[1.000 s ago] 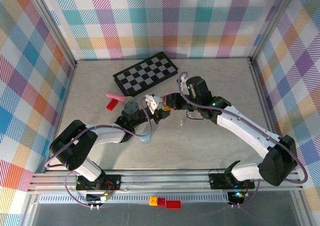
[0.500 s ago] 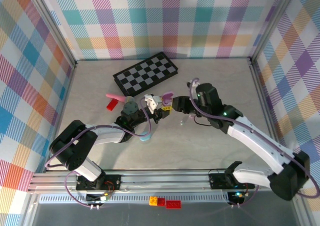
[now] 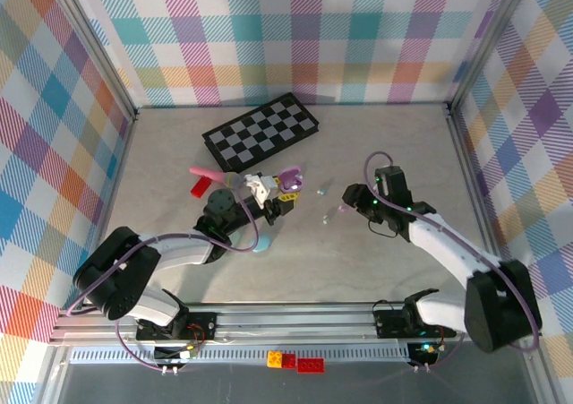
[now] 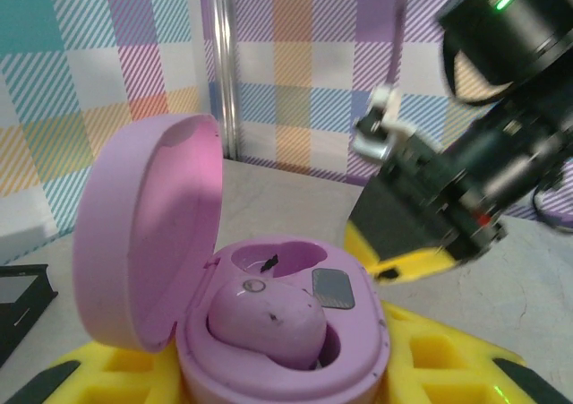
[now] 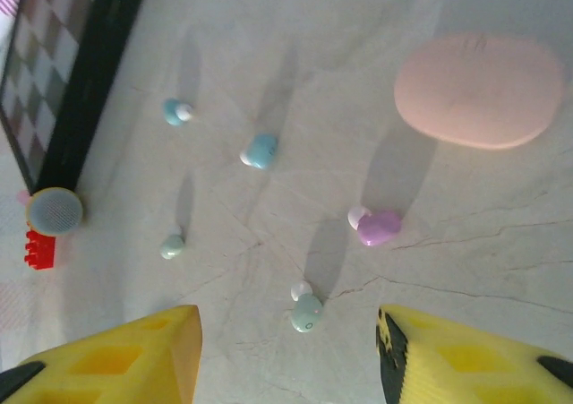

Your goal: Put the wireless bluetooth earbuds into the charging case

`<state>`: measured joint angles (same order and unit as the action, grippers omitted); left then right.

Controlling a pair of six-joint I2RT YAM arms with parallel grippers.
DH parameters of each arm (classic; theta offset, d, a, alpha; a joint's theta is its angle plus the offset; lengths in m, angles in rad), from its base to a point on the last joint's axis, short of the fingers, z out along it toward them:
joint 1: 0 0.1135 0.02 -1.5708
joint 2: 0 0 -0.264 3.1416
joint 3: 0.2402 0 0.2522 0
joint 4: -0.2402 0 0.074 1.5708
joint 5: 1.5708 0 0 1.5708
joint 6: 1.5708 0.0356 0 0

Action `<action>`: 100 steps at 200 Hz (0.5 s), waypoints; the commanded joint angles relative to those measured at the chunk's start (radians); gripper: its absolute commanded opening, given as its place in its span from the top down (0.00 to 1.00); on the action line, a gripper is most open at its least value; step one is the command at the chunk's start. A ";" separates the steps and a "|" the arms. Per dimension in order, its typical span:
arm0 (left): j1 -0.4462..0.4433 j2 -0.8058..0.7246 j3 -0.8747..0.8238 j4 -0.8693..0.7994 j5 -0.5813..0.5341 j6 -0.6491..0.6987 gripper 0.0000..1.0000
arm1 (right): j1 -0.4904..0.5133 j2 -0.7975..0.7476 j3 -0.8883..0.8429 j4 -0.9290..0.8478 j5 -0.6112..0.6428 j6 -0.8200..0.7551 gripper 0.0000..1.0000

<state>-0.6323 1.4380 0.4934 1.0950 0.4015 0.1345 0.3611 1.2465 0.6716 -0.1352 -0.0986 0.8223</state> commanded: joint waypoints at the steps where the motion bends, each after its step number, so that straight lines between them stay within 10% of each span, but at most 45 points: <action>1: 0.008 -0.049 -0.014 0.013 0.003 -0.015 0.72 | 0.000 0.094 -0.028 0.172 -0.095 0.124 0.47; 100: 0.008 -0.100 -0.014 -0.070 -0.009 0.031 0.72 | -0.021 0.291 -0.041 0.308 -0.092 0.242 0.49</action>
<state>-0.6323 1.3598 0.4839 1.0203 0.3985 0.1440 0.3458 1.5414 0.6460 0.1345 -0.1848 1.0363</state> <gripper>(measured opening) 0.369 0.510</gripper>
